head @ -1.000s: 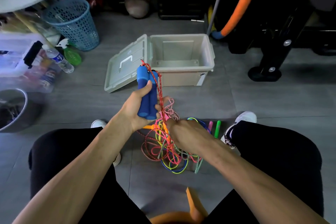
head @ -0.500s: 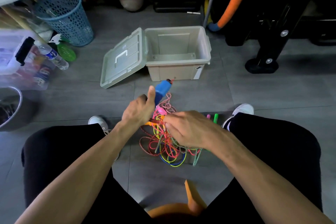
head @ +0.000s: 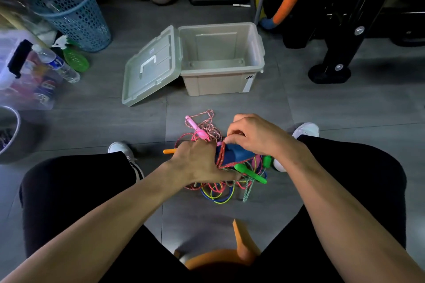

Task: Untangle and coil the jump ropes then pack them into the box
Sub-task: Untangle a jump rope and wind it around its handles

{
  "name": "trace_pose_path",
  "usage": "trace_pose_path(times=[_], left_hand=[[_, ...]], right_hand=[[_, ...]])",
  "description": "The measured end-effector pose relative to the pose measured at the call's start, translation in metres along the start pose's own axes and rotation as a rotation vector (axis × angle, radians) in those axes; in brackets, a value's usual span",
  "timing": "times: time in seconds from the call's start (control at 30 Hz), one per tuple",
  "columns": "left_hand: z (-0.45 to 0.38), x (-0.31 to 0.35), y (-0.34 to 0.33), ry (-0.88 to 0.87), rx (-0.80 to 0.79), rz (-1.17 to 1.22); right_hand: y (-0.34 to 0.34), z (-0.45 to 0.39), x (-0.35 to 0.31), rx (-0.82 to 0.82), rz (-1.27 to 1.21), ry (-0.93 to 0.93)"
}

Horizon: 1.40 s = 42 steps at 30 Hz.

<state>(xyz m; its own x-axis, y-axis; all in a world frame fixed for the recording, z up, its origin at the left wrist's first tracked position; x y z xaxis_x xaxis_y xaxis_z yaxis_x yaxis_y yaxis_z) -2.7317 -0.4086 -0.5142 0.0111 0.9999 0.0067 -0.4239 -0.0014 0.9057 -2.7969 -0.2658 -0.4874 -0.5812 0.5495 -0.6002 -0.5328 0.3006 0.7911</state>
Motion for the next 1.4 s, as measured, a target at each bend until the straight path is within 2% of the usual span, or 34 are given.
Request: trace_pose_path(times=[0.07,0.13,0.23,0.37,0.5,0.63,0.8,0.9,1.0,1.13,1.27,1.4], left_hand=[[-0.001,-0.001,-0.010,0.011,-0.038,-0.059],[-0.008,-0.011,-0.014,0.098,-0.076,-0.053],[-0.020,-0.028,-0.017,0.183,-0.094,-0.138],[-0.013,-0.015,-0.022,-0.070,0.052,-0.280],[0.006,0.007,-0.019,-0.417,0.257,-0.184],[0.005,-0.006,-0.019,-0.506,0.451,0.090],[0.004,-0.022,-0.011,-0.384,0.478,0.351],[0.006,-0.025,-0.003,-0.326,0.414,0.571],[0.007,-0.028,0.001,-0.180,0.375,0.825],[0.004,-0.028,-0.001,-0.041,0.306,0.923],[0.005,-0.026,0.005,-0.044,0.276,0.941],[0.000,-0.035,0.007,0.179,0.250,1.112]], right_hand=[[0.000,0.001,-0.002,-0.010,-0.008,-0.044],[0.002,0.005,-0.006,-0.030,-0.014,-0.079],[0.007,0.013,-0.015,-0.098,-0.061,-0.052],[0.016,0.005,-0.015,-0.076,-0.106,-0.019],[0.026,-0.008,0.015,-0.053,-0.078,-0.053],[0.029,-0.013,0.036,-0.054,-0.092,-0.064],[0.023,-0.010,0.062,0.011,-0.213,-0.135],[0.020,0.000,0.077,0.051,-0.269,-0.179],[0.017,0.010,0.081,0.094,-0.328,-0.206],[0.007,0.017,0.075,0.095,-0.389,-0.219],[-0.004,0.020,0.074,0.062,-0.376,-0.256],[-0.016,0.014,0.063,0.020,-0.396,-0.250]])
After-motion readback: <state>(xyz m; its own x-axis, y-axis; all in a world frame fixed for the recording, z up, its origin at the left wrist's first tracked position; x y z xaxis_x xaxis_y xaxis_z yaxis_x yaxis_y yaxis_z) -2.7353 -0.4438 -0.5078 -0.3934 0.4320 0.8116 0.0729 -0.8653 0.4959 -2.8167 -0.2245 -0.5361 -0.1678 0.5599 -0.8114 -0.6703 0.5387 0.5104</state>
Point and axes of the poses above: each hand's wrist, its own z-axis away from the middle knuckle, its own y-axis out of the back of the hand, x = y × z, the point moved 3 cm from there along -z, towards the middle knuckle, and after that the axes turned 12 degrees about y, right-handed, at the moved point
